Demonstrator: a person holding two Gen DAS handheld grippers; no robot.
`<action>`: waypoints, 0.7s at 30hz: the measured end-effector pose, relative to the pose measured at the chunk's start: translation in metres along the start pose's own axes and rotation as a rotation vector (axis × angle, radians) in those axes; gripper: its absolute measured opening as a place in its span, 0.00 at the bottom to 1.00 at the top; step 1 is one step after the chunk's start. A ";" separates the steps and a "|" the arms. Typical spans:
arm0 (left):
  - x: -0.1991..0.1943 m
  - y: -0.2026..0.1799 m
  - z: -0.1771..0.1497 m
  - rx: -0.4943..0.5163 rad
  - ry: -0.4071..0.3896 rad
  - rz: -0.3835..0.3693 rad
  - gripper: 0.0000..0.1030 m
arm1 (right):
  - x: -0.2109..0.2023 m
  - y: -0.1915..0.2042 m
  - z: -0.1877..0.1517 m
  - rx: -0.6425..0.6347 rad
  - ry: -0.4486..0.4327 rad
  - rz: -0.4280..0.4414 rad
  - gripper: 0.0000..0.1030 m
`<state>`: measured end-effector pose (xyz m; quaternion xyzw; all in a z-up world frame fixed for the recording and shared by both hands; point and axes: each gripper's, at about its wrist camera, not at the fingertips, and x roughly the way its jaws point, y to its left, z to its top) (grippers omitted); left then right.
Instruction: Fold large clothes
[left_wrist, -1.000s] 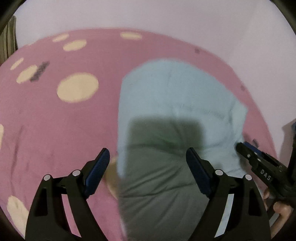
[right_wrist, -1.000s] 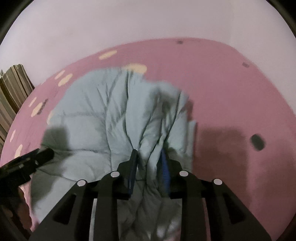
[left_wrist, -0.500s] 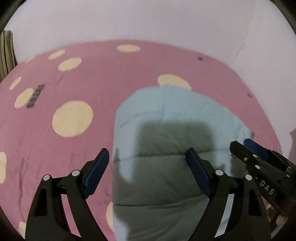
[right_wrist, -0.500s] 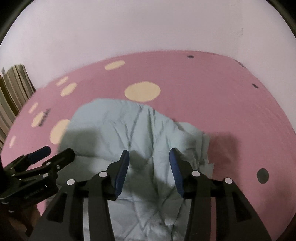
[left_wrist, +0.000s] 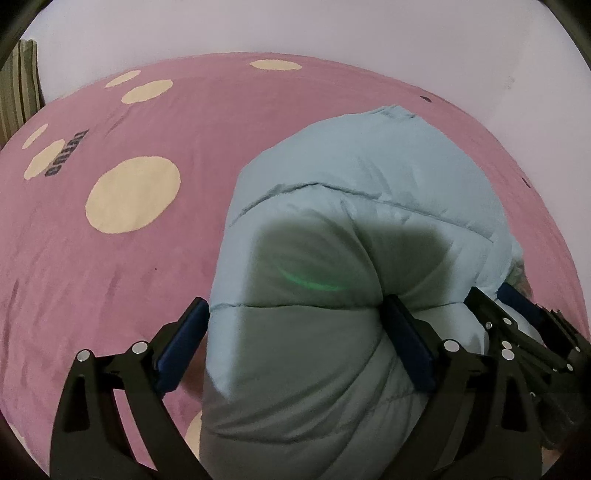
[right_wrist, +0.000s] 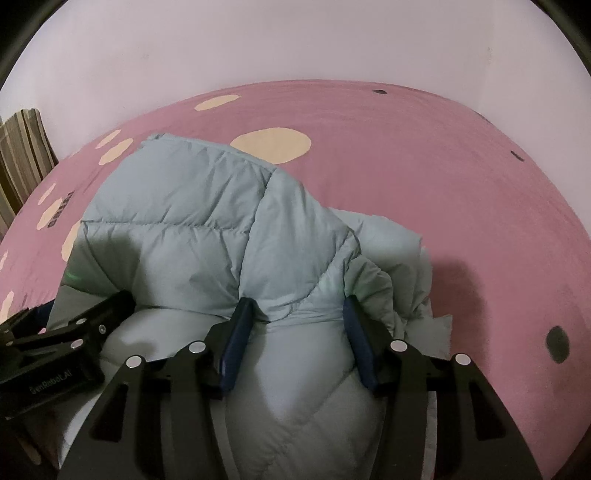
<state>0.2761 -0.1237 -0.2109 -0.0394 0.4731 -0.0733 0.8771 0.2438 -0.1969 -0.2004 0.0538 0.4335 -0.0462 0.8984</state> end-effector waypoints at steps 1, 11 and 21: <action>0.002 0.000 -0.001 -0.005 0.001 0.003 0.94 | 0.001 0.000 -0.001 0.000 -0.006 -0.002 0.50; -0.009 0.010 0.009 -0.067 0.047 -0.052 0.94 | -0.013 0.003 0.005 -0.003 -0.033 -0.016 0.50; -0.072 0.051 0.004 -0.253 -0.015 -0.135 0.94 | -0.082 -0.025 0.007 0.128 -0.106 0.062 0.71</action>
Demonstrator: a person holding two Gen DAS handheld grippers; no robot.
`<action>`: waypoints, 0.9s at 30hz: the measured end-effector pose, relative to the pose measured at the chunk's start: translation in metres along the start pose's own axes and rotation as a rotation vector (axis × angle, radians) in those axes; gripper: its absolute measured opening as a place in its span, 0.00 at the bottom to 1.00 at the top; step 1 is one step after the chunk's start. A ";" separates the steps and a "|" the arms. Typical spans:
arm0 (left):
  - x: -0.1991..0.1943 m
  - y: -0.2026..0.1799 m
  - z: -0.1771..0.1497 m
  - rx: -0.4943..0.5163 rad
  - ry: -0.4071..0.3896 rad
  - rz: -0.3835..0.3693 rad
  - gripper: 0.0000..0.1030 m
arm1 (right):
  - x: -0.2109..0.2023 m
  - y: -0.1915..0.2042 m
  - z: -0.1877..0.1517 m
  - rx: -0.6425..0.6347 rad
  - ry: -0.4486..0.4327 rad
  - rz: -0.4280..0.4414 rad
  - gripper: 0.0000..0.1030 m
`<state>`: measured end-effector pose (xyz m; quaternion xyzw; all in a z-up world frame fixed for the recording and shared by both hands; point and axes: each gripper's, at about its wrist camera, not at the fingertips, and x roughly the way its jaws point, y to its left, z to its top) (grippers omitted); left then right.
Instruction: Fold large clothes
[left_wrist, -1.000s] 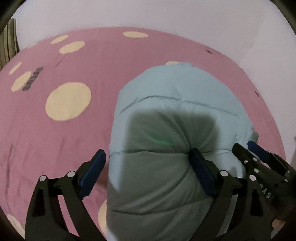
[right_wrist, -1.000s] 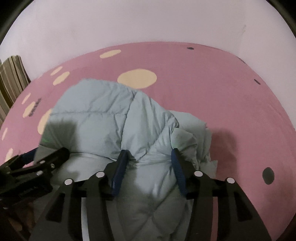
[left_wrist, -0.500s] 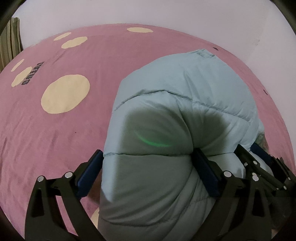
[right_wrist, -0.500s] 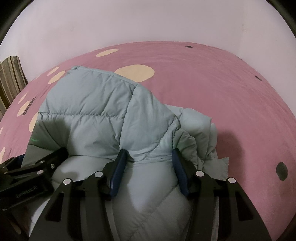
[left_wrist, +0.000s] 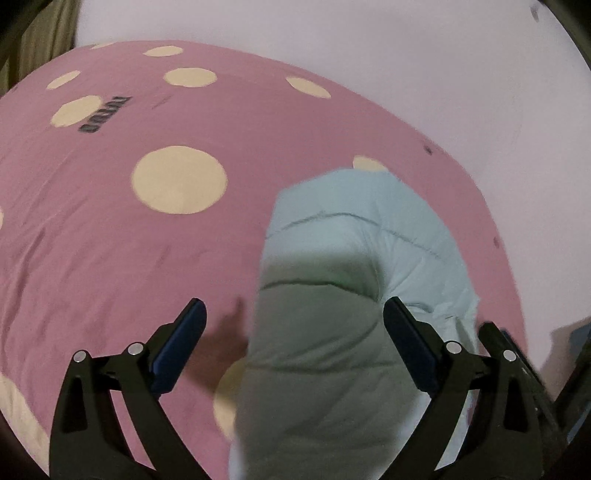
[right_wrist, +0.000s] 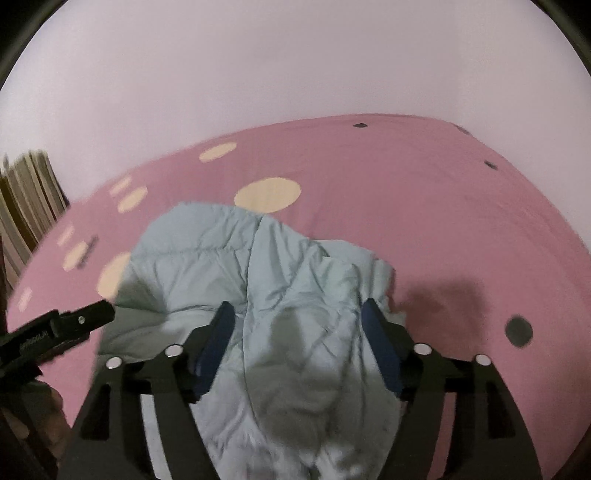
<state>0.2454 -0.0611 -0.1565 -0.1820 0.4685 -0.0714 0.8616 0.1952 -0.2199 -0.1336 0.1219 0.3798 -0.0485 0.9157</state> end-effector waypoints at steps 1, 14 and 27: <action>-0.006 0.007 -0.003 -0.037 0.001 -0.012 0.94 | -0.006 -0.007 -0.001 0.039 -0.001 0.022 0.72; 0.013 0.038 -0.040 -0.275 0.106 -0.121 0.94 | 0.007 -0.061 -0.057 0.379 0.106 0.163 0.72; 0.007 0.049 -0.051 -0.344 0.026 -0.144 0.94 | 0.003 -0.066 -0.077 0.423 0.036 0.169 0.76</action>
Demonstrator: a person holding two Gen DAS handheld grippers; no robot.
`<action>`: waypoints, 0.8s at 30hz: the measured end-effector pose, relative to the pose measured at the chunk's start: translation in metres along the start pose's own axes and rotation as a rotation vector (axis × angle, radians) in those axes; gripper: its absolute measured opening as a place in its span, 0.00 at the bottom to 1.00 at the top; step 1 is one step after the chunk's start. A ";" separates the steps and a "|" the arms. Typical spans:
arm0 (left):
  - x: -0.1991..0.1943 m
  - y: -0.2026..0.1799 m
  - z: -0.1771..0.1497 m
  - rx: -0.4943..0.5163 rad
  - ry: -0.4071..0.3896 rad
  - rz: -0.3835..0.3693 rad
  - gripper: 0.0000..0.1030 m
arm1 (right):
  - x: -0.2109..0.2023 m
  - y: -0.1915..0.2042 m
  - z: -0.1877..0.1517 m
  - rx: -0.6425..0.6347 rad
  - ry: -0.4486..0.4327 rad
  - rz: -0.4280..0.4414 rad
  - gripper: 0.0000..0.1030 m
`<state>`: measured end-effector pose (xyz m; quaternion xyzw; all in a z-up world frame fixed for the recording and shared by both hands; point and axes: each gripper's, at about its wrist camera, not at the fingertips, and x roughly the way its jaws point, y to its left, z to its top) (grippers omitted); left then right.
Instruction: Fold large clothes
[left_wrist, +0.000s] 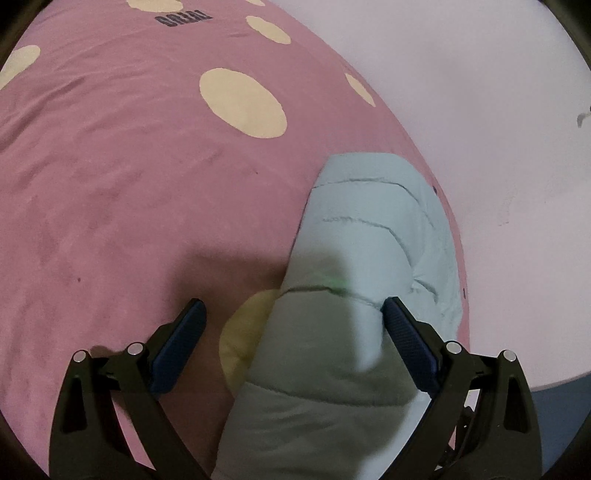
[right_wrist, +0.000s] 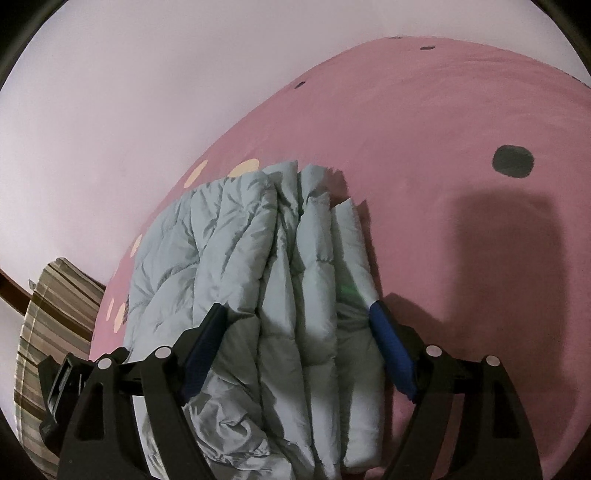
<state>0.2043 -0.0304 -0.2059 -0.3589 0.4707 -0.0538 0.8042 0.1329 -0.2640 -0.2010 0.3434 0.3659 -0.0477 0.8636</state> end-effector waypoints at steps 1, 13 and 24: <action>0.000 0.002 0.000 0.002 -0.001 -0.002 0.94 | -0.003 -0.002 -0.001 0.004 -0.011 -0.003 0.76; 0.017 -0.007 -0.005 0.060 0.101 -0.109 0.84 | 0.009 -0.002 -0.013 0.000 0.066 0.011 0.80; 0.006 -0.013 -0.011 0.111 0.091 -0.136 0.41 | 0.023 0.019 -0.017 -0.022 0.112 0.097 0.24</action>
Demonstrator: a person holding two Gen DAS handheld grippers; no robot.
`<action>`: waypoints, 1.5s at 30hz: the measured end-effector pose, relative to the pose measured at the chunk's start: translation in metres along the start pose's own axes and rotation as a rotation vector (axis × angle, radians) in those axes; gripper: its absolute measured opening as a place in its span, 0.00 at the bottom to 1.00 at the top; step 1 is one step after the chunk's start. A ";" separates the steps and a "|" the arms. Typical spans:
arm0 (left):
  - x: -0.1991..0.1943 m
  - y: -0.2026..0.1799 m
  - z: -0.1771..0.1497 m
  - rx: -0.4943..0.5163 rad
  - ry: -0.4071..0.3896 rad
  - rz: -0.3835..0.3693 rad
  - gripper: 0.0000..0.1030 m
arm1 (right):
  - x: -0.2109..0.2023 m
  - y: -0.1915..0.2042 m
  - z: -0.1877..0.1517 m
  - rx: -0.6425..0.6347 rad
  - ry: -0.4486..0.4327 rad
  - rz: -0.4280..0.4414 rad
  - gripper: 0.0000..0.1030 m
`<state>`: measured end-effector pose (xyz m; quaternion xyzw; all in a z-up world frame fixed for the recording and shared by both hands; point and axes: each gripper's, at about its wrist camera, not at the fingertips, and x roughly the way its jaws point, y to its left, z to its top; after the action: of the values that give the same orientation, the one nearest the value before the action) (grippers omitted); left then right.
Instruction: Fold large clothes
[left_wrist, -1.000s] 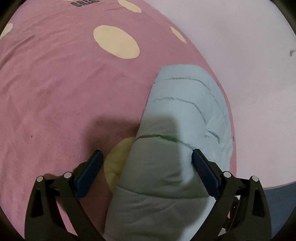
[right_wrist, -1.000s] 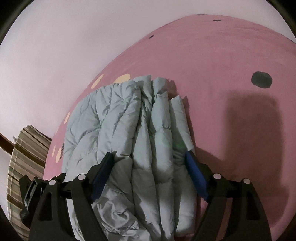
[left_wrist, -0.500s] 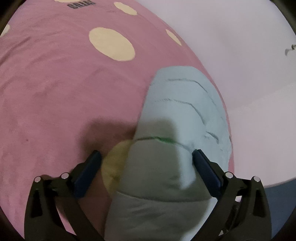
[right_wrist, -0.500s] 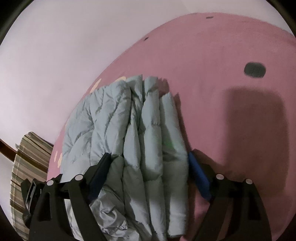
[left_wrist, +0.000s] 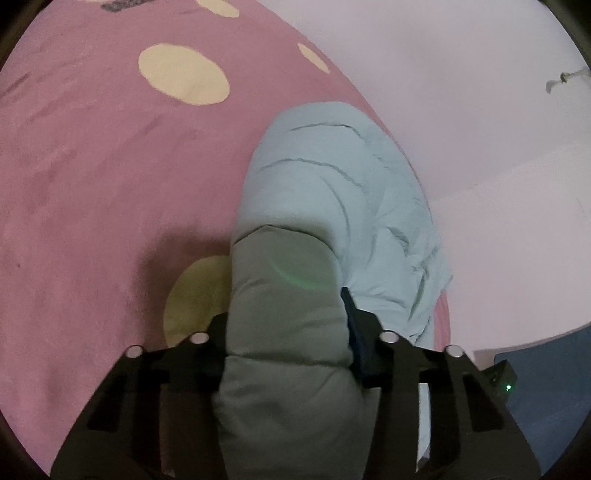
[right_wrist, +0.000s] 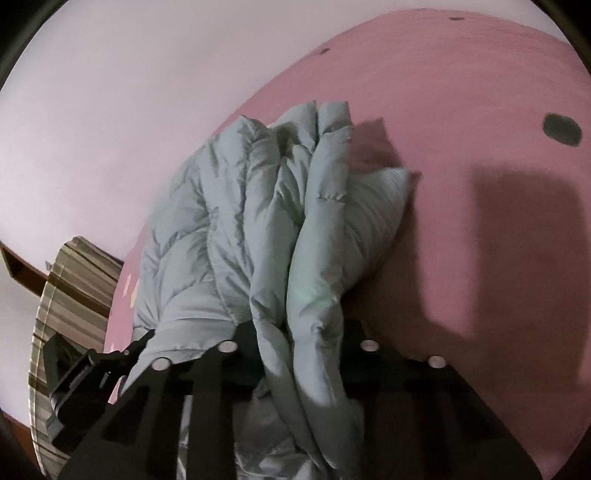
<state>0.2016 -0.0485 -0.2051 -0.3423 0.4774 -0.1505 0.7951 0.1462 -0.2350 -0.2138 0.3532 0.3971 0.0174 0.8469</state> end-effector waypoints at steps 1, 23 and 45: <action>-0.004 -0.002 0.001 0.002 -0.008 -0.003 0.38 | -0.001 0.004 0.000 -0.011 -0.010 0.013 0.22; -0.064 0.049 0.061 -0.017 -0.165 0.107 0.34 | 0.088 0.080 0.023 -0.073 0.076 0.167 0.20; -0.032 0.058 0.072 0.051 -0.174 0.194 0.45 | 0.099 0.068 0.026 -0.010 0.095 0.142 0.32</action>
<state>0.2429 0.0405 -0.2011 -0.2859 0.4336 -0.0550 0.8528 0.2490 -0.1686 -0.2267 0.3750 0.4105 0.0963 0.8256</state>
